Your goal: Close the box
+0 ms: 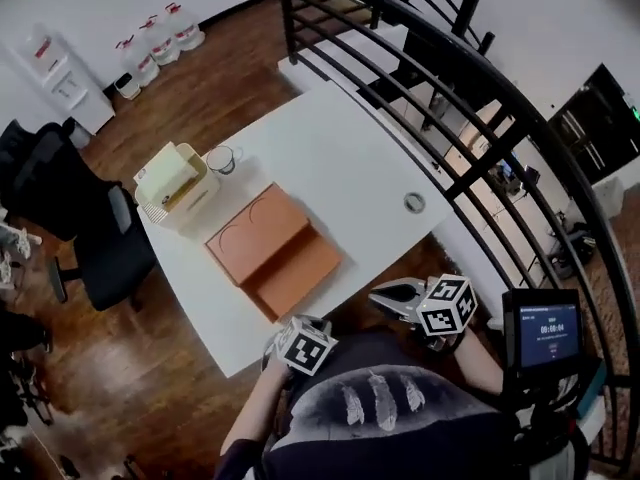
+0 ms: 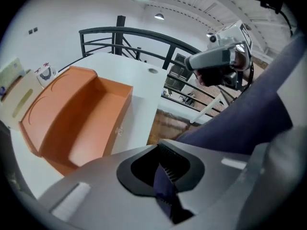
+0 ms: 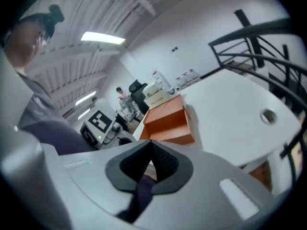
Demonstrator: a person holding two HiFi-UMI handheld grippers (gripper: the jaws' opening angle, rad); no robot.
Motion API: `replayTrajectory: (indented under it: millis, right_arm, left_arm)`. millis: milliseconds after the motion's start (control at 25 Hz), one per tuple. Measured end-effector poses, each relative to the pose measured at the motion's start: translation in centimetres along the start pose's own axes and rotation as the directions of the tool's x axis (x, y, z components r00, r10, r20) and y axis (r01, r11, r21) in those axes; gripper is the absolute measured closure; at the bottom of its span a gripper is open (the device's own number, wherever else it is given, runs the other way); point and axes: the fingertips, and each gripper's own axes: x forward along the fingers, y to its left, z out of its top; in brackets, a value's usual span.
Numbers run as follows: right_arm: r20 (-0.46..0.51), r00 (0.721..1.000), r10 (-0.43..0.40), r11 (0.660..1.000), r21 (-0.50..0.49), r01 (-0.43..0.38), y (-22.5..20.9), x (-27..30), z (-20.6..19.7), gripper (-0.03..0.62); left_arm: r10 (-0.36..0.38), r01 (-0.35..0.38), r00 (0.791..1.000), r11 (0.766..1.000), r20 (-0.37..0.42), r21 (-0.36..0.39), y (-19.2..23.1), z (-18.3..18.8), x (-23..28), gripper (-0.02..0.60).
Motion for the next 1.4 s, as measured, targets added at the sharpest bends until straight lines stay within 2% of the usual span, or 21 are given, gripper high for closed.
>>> replayTrajectory:
  millis: [40, 120, 240, 320, 400, 480, 560, 640, 760, 840, 880, 920, 960, 1040, 1160, 1200, 1240, 1280, 1320, 1360, 1400]
  right_arm:
    - [-0.054, 0.999, 0.008, 0.995, -0.104, -0.013, -0.3, 0.4, 1.0, 0.589]
    - [-0.183, 0.983, -0.003, 0.957, -0.287, -0.051, -2.6, 0.7, 3.1, 0.589]
    - [-0.313, 0.95, 0.016, 0.897, -0.414, -0.152, -6.3, 1.8, 6.7, 0.589]
    - [-0.345, 0.937, 0.052, 0.858, -0.464, -0.218, -8.6, 2.9, 9.4, 0.589]
    - [-0.373, 0.925, 0.069, 0.804, -0.529, -0.273, -11.1, 4.3, 11.8, 0.589]
    - [-0.419, 0.903, 0.092, 0.734, -0.585, -0.346, -13.2, 5.7, 13.9, 0.589]
    - [-0.464, 0.875, 0.139, 0.664, -0.611, -0.43, -14.8, 6.8, 15.9, 0.589]
    - [-0.494, 0.85, 0.184, 0.611, -0.62, -0.493, -15.8, 8.1, 17.2, 0.589]
    - [-0.532, 0.819, 0.214, 0.54, -0.634, -0.553, -15.8, 10.1, 17.7, 0.589]
    - [-0.562, 0.8, 0.208, 0.458, -0.667, -0.588, -15.1, 12.2, 18.3, 0.589]
    - [-0.576, 0.793, 0.199, 0.4, -0.691, -0.602, -14.5, 13.5, 18.7, 0.589]
    - [-0.59, 0.786, 0.182, 0.331, -0.716, -0.614, -13.8, 14.9, 19.1, 0.589]
    - [-0.604, 0.782, 0.157, 0.258, -0.739, -0.622, -13.1, 16.2, 19.4, 0.589]
    - [-0.621, 0.779, 0.092, 0.118, -0.77, -0.628, -12.1, 18.6, 20.2, 0.589]
    - [-0.645, 0.764, -0.013, -0.04, -0.763, -0.645, -11.5, 21.0, 20.6, 0.589]
    - [-0.653, 0.756, -0.051, -0.082, -0.752, -0.654, -11.6, 21.6, 20.5, 0.589]
    - [-0.655, 0.75, -0.087, -0.115, -0.742, -0.661, -11.9, 22.2, 20.4, 0.589]
    - [-0.653, 0.748, -0.12, -0.141, -0.735, -0.664, -12.2, 23.0, 20.4, 0.589]
    - [-0.646, 0.749, -0.147, -0.16, -0.732, -0.663, -12.4, 23.9, 20.5, 0.589]
    - [-0.64, 0.75, -0.166, -0.172, -0.73, -0.661, -12.6, 24.8, 20.5, 0.589]
    - [-0.637, 0.75, -0.18, -0.177, -0.729, -0.662, -12.8, 25.6, 20.5, 0.589]
  left_arm:
    - [-0.009, 0.01, 1.0, 1.0, 0.014, -0.028, 0.8, 0.5, 0.2, 0.566]
    - [0.006, 0.0, 0.998, 0.993, 0.055, -0.119, 2.6, 1.9, 0.5, 0.566]
    - [0.062, -0.043, 0.996, 0.966, 0.066, -0.256, 4.1, 2.6, 1.0, 0.566]
    - [0.124, -0.1, 0.991, 0.934, 0.047, -0.344, 5.1, 2.6, 1.3, 0.566]
    - [0.194, -0.156, 0.98, 0.882, 0.04, -0.445, 5.7, 3.1, 1.8, 0.566]
    - [0.255, -0.199, 0.966, 0.81, 0.026, -0.551, 5.8, 3.7, 2.7, 0.566]
    - [0.314, -0.241, 0.949, 0.718, -0.005, -0.653, 5.5, 4.1, 3.7, 0.566]
    - [0.368, -0.279, 0.929, 0.604, -0.05, -0.747, 5.2, 4.1, 4.5, 0.566]
    - [0.457, -0.326, 0.883, 0.434, -0.106, -0.84, 5.0, 3.8, 4.1, 0.566]
    - [0.498, -0.301, 0.862, 0.354, -0.094, -0.886, 5.7, 4.3, 4.3, 0.566]
    - [0.505, -0.301, 0.857, 0.33, -0.102, -0.895, 6.2, 4.3, 4.6, 0.566]
    - [0.501, -0.312, 0.857, 0.32, -0.12, -0.894, 6.6, 4.0, 5.0, 0.566]
    - [0.491, -0.332, 0.859, 0.32, -0.144, -0.887, 6.8, 3.7, 5.5, 0.566]
    - [0.472, -0.375, 0.861, 0.332, -0.192, -0.866, 7.4, 3.3, 5.6, 0.566]
    - [0.459, -0.393, 0.862, 0.333, -0.217, -0.857, 8.6, 3.1, 3.6, 0.566]
    - [0.452, -0.38, 0.867, 0.325, -0.211, -0.866, 8.9, 3.1, 2.7, 0.566]
    - [0.42, -0.333, 0.888, 0.315, -0.184, -0.889, 8.8, 3.5, 2.2, 0.566]
    - [0.36, -0.252, 0.923, 0.297, -0.137, -0.921, 8.2, 4.1, 2.2, 0.566]
    - [0.297, -0.172, 0.951, 0.277, -0.086, -0.945, 7.5, 4.7, 2.3, 0.566]
    - [0.257, -0.125, 0.965, 0.266, -0.054, -0.956, 7.3, 4.9, 2.1, 0.566]
    - [0.239, -0.111, 0.97, 0.269, -0.045, -0.957, 7.6, 4.8, 1.8, 0.566]
